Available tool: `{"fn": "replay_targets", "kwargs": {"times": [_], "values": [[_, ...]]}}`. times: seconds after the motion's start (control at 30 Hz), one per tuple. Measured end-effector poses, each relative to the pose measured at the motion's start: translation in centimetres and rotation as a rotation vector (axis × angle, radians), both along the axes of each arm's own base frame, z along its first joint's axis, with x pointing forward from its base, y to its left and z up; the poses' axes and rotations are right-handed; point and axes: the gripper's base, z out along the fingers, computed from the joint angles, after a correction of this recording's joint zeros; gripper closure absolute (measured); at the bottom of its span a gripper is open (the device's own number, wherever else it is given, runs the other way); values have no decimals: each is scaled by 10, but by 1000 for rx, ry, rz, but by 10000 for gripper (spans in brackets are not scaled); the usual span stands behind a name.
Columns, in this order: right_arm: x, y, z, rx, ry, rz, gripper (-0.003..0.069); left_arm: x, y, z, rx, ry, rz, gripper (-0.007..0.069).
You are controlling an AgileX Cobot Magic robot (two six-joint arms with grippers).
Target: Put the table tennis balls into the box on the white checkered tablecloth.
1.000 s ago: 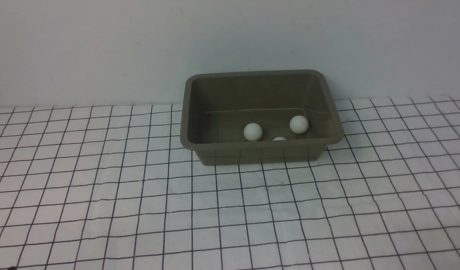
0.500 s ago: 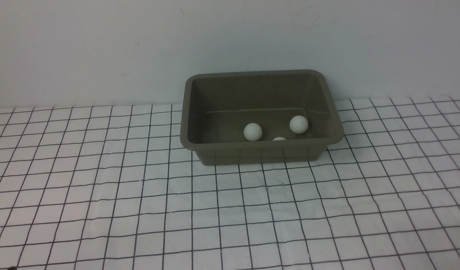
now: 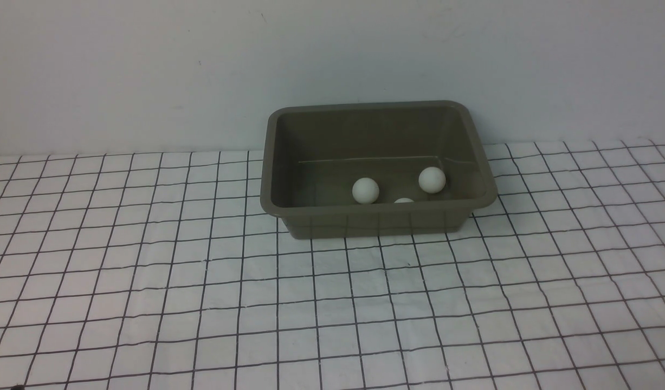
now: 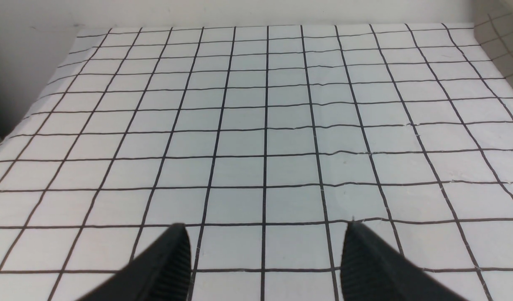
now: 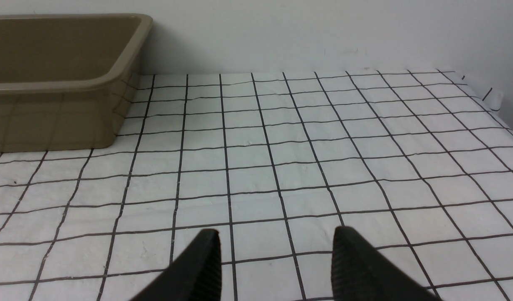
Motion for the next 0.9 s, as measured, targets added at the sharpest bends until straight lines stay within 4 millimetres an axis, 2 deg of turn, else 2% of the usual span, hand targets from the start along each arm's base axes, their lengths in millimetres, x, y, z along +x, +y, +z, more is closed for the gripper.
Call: {"fn": "replay_targets", "kwargs": {"times": [0.9], "values": [[0, 1, 0, 17, -3, 3, 321, 0, 0, 0, -1, 0, 0, 188]]}}
